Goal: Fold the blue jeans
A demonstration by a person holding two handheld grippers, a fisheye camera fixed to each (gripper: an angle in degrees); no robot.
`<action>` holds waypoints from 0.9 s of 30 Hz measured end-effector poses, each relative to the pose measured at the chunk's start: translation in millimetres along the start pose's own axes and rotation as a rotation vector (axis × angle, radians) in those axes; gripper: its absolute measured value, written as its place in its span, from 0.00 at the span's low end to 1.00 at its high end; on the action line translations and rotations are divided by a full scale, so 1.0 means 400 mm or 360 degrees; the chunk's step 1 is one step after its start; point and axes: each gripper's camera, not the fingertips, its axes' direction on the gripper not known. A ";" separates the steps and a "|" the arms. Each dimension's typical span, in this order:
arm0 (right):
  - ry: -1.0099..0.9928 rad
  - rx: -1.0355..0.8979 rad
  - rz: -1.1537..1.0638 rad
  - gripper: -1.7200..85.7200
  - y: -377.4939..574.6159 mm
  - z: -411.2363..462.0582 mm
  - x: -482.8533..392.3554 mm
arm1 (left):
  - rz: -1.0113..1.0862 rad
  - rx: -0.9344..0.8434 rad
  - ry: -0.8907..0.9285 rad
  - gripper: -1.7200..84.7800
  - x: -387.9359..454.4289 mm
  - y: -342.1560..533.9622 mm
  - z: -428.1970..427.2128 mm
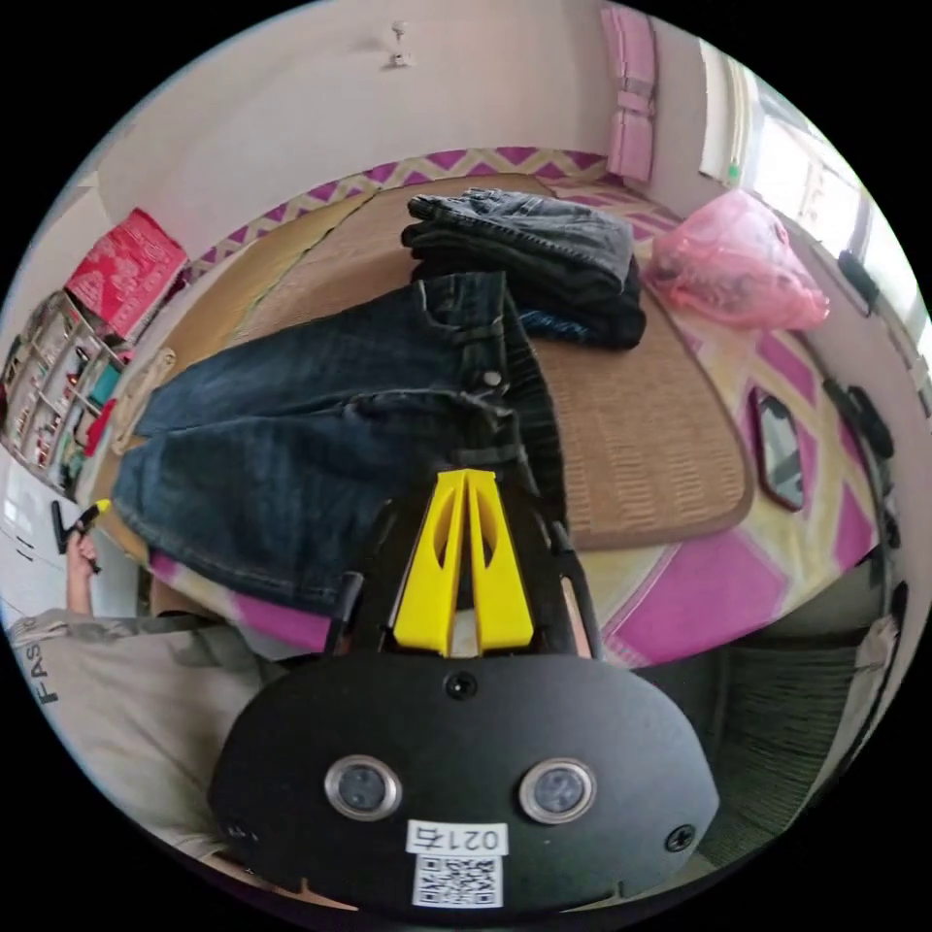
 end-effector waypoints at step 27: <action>-0.0880 0.0326 0.0959 0.11 0.354 0.042 0.531 | -0.0528 0.0050 0.0228 0.10 -0.188 -0.049 0.052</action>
